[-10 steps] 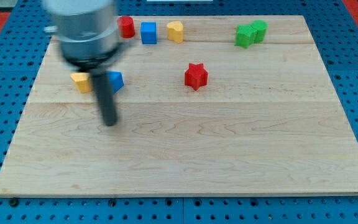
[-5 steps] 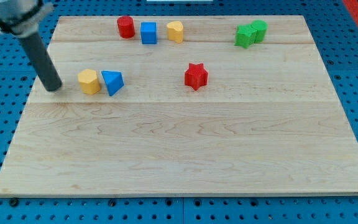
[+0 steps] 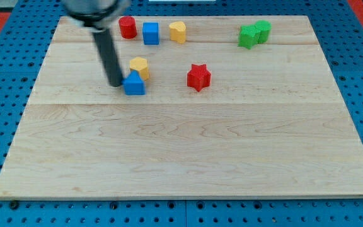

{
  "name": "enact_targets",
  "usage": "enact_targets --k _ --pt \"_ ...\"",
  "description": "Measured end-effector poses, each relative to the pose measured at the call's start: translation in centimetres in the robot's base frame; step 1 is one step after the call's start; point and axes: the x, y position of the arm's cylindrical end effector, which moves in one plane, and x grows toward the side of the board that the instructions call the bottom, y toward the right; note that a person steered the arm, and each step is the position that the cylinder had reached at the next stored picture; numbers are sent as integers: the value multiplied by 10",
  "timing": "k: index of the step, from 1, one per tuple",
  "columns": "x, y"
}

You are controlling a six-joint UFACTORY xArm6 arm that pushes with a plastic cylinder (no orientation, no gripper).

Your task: Move the yellow hexagon to the yellow heart

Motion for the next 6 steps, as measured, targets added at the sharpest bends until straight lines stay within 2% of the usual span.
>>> enact_targets --k 1,2,3,4,5,6 --pt "-34 2" --pt "-34 10" --pt "-34 52" --pt "-73 43" --pt "-64 66" --pt "-35 78"
